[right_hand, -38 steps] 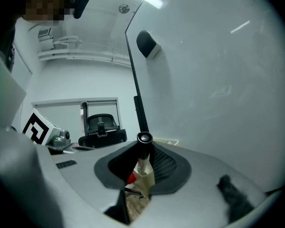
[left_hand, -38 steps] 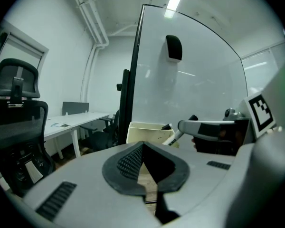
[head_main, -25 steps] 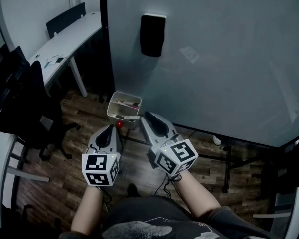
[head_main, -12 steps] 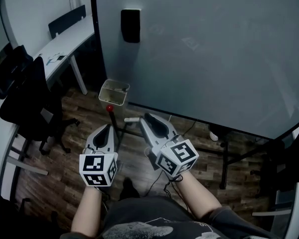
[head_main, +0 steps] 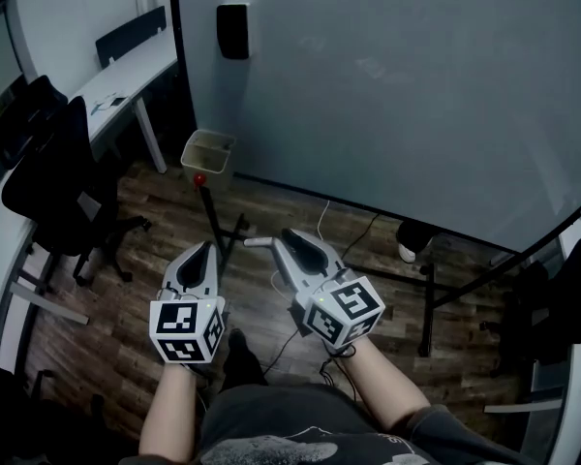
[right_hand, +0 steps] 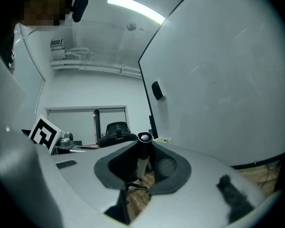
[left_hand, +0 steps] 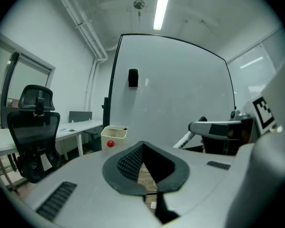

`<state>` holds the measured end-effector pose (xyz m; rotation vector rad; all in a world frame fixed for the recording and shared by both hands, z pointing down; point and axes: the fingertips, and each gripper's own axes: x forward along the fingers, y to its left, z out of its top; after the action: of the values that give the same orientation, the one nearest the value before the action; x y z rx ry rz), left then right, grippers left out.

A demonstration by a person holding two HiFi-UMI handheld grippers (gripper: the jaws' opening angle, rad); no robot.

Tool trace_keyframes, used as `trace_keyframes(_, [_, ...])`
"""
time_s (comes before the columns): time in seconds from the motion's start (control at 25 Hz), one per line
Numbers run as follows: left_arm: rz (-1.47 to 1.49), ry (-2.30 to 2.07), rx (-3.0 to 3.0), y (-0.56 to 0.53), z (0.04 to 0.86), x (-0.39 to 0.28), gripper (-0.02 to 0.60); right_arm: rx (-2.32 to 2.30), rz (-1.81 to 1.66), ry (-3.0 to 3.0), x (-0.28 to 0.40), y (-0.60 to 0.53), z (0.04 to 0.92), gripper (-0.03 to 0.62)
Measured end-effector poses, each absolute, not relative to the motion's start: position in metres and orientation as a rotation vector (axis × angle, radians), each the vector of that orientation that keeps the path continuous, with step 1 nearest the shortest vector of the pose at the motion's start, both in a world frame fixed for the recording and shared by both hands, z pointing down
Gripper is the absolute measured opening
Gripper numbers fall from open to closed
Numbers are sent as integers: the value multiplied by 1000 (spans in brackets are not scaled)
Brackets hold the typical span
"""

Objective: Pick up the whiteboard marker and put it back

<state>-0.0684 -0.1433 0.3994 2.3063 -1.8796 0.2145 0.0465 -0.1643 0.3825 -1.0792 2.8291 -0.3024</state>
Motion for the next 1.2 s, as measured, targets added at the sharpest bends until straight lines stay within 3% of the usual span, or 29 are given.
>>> trace_keyframes(1.2, [179, -1943, 2227, -94, 407, -62, 12, -1043, -317, 2856, 59, -122, 388, 83])
